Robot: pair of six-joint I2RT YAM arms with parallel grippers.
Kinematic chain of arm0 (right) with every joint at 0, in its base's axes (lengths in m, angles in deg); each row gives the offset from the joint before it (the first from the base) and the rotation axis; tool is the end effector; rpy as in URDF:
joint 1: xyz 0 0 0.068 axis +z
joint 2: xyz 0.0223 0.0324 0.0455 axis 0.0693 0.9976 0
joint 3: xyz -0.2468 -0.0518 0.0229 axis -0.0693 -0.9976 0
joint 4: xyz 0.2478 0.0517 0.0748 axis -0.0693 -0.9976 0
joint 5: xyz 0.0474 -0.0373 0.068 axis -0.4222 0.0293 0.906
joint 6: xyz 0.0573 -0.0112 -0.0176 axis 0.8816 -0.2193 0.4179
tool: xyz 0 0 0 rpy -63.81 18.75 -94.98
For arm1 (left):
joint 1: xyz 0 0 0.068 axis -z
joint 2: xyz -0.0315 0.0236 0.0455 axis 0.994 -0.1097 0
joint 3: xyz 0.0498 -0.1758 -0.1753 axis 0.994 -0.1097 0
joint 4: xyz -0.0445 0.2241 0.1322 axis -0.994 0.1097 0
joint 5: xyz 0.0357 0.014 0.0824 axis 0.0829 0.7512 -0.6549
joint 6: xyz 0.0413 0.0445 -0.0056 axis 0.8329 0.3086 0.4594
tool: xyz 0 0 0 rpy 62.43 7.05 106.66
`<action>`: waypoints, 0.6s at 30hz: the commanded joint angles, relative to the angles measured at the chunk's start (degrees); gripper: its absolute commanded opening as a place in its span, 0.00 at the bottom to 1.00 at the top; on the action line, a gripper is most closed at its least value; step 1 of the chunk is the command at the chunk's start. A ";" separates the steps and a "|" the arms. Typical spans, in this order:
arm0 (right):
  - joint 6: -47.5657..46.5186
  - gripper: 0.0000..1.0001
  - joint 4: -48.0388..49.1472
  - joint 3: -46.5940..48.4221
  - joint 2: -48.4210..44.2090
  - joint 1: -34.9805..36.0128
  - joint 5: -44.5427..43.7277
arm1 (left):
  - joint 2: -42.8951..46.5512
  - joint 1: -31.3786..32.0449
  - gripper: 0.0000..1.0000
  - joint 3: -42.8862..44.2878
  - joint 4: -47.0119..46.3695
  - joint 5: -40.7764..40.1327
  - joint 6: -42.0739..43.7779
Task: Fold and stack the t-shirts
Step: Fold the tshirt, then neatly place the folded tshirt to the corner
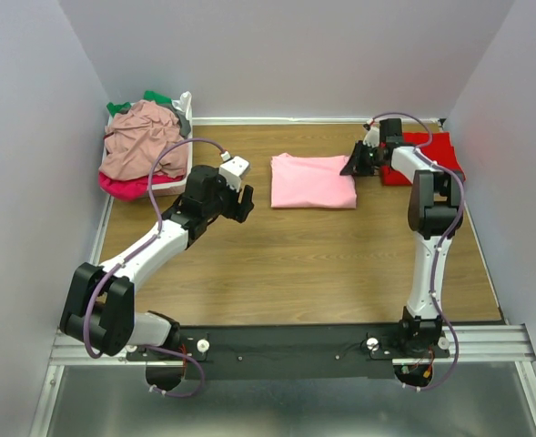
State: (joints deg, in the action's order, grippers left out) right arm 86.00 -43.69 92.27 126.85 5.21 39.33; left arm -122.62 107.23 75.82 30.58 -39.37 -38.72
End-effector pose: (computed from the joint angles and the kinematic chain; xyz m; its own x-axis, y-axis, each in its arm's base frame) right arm 0.4941 0.0336 0.1264 -0.8512 0.1688 -0.4970 -0.1391 0.8404 0.5237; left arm 0.2831 -0.1346 0.2262 -0.4261 0.2010 -0.8821 0.5793 0.8095 -0.0953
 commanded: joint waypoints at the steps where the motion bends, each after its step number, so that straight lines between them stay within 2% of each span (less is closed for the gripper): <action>1: 1.72 0.00 -2.24 -0.14 2.32 -0.88 7.53 | 1.12 0.38 0.75 0.55 0.01 1.22 0.56; 5: 0.59 0.00 -3.20 2.41 1.53 -2.64 10.42 | 1.47 0.46 0.75 0.46 0.01 1.22 0.65; 10: -5.47 0.01 -8.46 7.59 -1.99 -3.17 13.07 | 2.00 0.47 0.75 0.37 0.01 1.05 0.65; 18: -15.58 0.00 -15.42 12.87 -6.21 -3.17 1.75 | 2.79 0.73 0.75 0.37 0.09 0.96 0.92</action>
State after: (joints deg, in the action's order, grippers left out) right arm 76.43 -54.37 101.84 124.75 2.13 46.69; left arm -121.63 107.45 75.82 30.73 -39.37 -38.50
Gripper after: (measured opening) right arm 0.014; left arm 0.749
